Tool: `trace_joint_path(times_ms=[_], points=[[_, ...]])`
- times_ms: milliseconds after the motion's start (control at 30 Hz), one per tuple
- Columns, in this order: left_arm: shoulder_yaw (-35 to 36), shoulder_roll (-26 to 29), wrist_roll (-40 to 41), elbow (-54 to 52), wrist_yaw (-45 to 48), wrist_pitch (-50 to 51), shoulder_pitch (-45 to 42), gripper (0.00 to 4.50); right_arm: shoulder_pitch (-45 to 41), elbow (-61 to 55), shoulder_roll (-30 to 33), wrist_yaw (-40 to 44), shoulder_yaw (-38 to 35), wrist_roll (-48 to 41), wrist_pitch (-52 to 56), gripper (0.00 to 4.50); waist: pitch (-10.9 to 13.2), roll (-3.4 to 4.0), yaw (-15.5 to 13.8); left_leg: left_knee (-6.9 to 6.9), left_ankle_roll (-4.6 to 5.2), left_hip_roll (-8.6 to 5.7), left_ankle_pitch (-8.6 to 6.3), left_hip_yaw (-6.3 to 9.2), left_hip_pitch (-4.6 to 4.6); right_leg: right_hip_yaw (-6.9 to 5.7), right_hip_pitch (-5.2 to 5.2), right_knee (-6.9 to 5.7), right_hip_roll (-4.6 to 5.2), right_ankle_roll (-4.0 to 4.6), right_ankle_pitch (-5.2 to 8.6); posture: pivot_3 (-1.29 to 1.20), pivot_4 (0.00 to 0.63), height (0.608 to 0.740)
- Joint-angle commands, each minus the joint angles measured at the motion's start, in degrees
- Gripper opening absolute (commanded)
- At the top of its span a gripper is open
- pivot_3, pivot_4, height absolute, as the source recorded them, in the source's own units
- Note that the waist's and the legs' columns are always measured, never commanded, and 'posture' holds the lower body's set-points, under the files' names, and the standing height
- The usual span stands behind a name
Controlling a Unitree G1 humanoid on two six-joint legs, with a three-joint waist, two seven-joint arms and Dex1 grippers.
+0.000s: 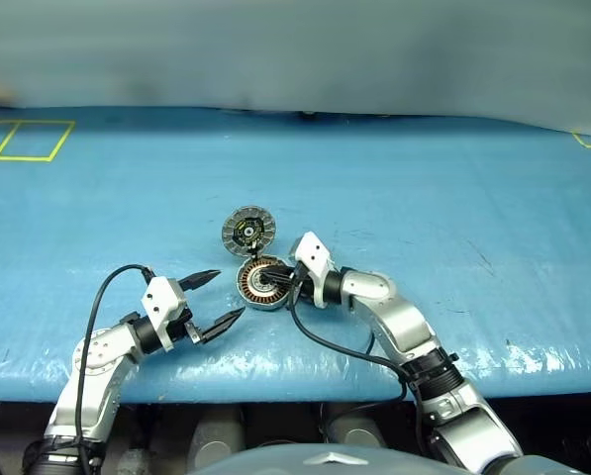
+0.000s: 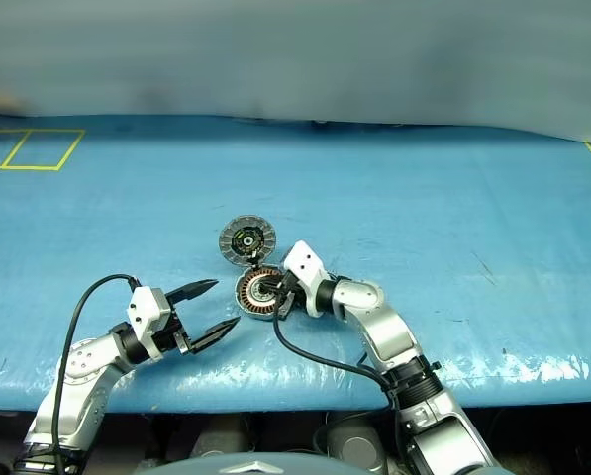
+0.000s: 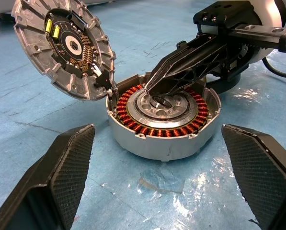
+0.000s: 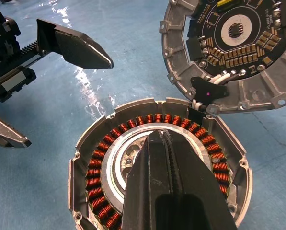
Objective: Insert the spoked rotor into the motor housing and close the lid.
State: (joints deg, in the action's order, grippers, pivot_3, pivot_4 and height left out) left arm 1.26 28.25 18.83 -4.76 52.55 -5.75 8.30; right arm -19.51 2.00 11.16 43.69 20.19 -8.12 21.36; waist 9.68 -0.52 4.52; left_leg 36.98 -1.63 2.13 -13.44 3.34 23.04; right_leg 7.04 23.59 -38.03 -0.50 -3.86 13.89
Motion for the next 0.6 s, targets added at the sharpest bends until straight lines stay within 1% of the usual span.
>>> trace_joint_path(times_ms=[33, 333, 600], points=[[0.28, -0.04, -0.04, -0.31, -0.18, -1.15, 0.16, 4.5, -1.24, -0.45, 0.17, 0.16, 1.43, 1.4, -1.37, 0.03, 0.0, 0.0, 0.02, 0.0, 0.0, 0.0, 0.0, 0.0, 0.0, 0.0, 0.0, 0.0, 0.0, 0.01, 0.0, 0.0, 0.15, 0.74], [0.15, -0.41, -0.25, -0.69, -0.82, -1.15, 0.88, 4.5, -1.81, -0.13, 1.79, -0.59, 5.47, 7.34, -2.89, 0.03, -0.01, -0.01, 0.02, 0.01, 0.0, 0.0, 0.0, 0.0, -0.01, 0.0, -0.01, 0.0, 0.0, 0.01, 0.0, 0.0, 0.15, 0.74], [0.05, -0.48, -0.13, -0.89, -1.23, -1.09, 1.29, 4.5, -2.12, 1.64, 4.93, -1.81, 8.48, 13.05, -2.44, 0.03, -0.09, -0.08, 0.0, 0.03, 0.0, 0.0, 0.0, 0.0, -0.14, 0.0, -0.13, -0.01, 0.0, 0.02, 0.01, 0.0, 0.15, 0.74]])
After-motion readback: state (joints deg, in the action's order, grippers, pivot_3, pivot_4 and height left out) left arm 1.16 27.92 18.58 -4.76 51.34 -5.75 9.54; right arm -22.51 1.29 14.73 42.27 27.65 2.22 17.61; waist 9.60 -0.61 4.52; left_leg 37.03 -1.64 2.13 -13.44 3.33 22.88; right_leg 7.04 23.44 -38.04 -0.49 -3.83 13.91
